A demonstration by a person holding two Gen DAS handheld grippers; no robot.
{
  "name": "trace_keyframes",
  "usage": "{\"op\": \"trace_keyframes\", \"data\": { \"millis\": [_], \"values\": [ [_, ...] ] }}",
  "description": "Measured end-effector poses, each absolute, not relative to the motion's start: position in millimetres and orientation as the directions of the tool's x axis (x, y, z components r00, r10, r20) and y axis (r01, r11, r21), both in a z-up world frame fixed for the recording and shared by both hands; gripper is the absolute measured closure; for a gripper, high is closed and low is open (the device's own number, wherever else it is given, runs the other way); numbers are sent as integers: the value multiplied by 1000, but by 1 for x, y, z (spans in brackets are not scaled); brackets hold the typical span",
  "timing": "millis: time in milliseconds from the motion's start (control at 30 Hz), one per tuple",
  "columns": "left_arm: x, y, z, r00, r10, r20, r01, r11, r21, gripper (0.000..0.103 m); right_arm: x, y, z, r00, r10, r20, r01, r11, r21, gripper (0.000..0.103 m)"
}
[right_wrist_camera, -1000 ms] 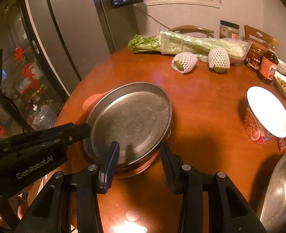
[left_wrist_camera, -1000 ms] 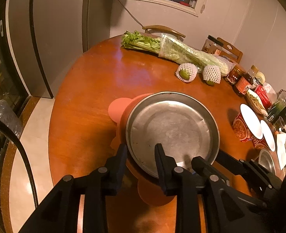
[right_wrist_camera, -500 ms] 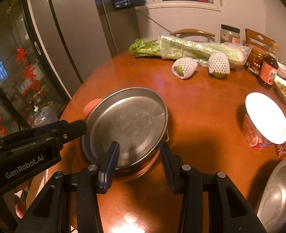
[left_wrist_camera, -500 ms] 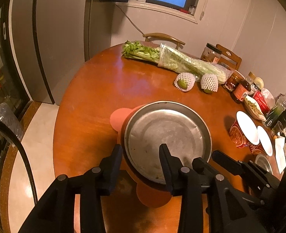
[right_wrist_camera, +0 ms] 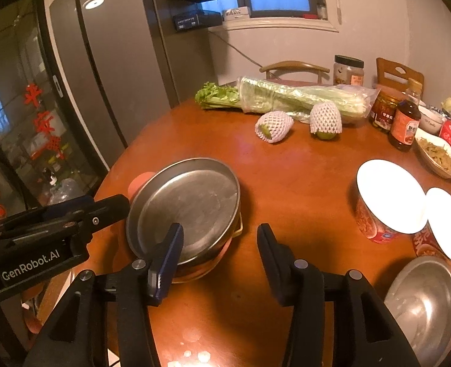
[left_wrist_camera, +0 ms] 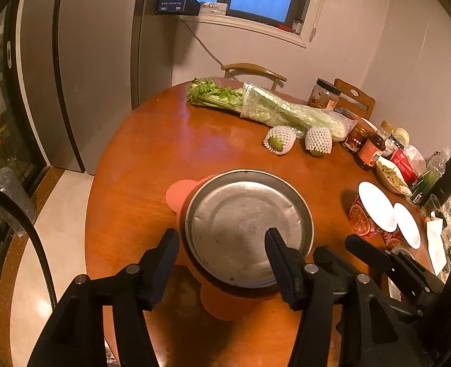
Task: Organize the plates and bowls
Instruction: 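Open the left gripper and withdraw it from the grey tray, then move the left gripper to the rim of the large steel bowl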
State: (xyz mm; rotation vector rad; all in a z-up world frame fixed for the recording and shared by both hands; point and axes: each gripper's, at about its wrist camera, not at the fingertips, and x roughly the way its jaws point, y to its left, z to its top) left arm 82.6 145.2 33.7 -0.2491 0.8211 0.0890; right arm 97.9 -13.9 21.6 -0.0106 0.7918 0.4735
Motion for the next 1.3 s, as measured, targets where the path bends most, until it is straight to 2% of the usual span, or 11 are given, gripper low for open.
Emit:
{"op": "trace_keyframes", "data": {
  "millis": [367,500,833,1100,1200,1300],
  "values": [
    [77,130,41,694,-15,-720,-164,970,-178,40,87,-33,34,638,400,-658,-402,902,158,48],
    [76,123,45,702,-12,-712,-155,973,-170,39,78,-39,46,681,386,-621,-404,907,121,45],
    [73,98,61,737,11,-676,-124,985,-119,30,73,-66,59,702,384,-600,-382,914,138,44],
    [79,74,69,739,-22,-673,-81,989,-121,29,69,-93,72,730,370,-574,-356,924,144,43],
    [81,65,71,739,-21,-673,-72,991,-110,29,68,-105,75,719,397,-570,-353,916,192,42],
    [83,57,73,739,-24,-673,-63,993,-104,29,65,-114,78,740,372,-561,-336,926,170,42]
  ]
}}
